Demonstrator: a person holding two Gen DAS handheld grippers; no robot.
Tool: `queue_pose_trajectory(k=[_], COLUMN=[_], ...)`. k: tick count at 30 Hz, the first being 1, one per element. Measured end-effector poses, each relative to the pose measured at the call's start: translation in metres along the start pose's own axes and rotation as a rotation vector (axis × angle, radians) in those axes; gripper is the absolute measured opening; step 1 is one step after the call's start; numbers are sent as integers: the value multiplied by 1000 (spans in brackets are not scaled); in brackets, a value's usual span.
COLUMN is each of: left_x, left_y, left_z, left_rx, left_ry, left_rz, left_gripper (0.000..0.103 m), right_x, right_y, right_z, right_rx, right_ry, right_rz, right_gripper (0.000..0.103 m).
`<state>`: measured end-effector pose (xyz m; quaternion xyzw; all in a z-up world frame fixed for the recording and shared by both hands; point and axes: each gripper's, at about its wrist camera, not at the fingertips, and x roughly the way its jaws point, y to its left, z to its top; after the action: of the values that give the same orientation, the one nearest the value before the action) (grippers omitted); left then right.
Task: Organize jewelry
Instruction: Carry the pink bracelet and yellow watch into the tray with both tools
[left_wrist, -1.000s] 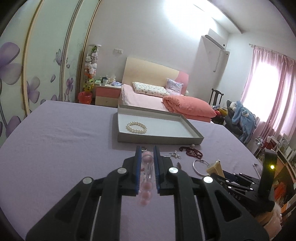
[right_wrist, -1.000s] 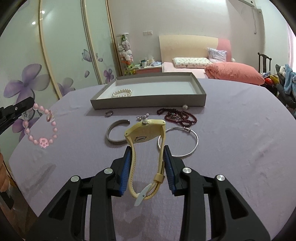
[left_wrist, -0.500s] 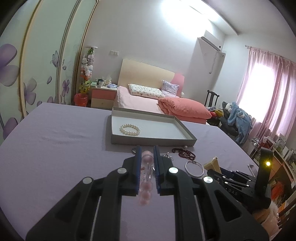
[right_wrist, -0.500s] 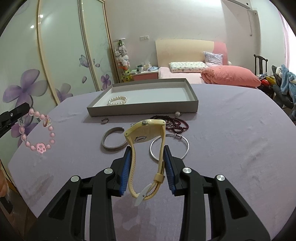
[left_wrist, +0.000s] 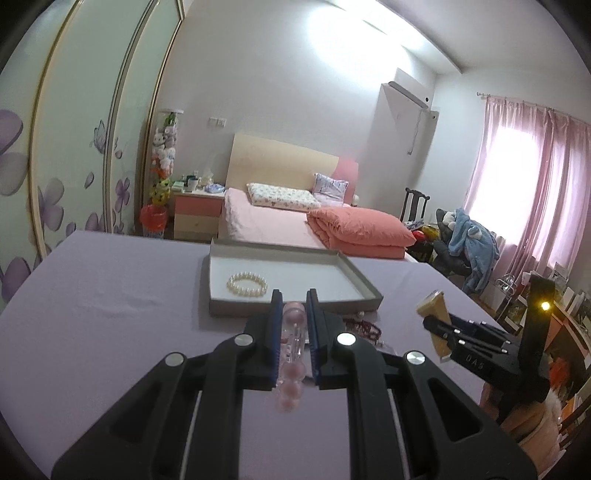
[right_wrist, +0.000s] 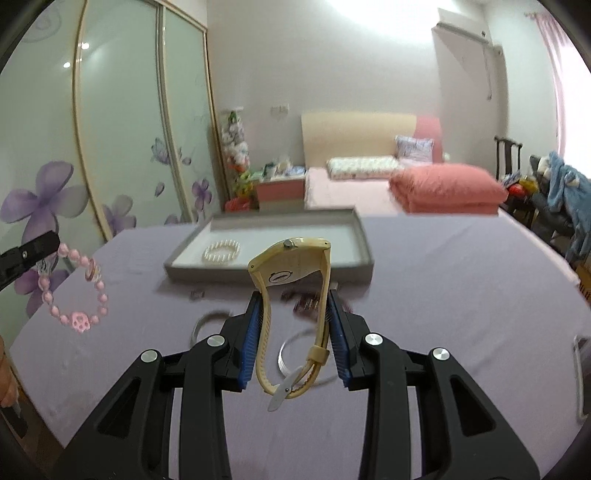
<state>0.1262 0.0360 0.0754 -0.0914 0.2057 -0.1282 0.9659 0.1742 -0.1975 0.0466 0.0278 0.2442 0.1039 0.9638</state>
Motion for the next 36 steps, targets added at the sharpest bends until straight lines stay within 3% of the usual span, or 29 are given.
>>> queue_pose_trajectory(k=[9,15,30,36], left_x=[35,76,206,240], left_y=[-8,-10,15,32], left_z=[45,69,76,69], left_rx=[43,57,34,13], left_ry=[-71,-84,36,72], left_rz=[11,22,74,93], left_gripper=[14,14,14,14], right_x=[24,56,177,202], right_y=[-7,-14,-23,-22], right_z=[54,77,82,77], right_rx=[6,11,49,58], right_ry=[-108,-129,43,103], right_rz=[-34,-29,19,20], right_gripper=[36,36,36,37])
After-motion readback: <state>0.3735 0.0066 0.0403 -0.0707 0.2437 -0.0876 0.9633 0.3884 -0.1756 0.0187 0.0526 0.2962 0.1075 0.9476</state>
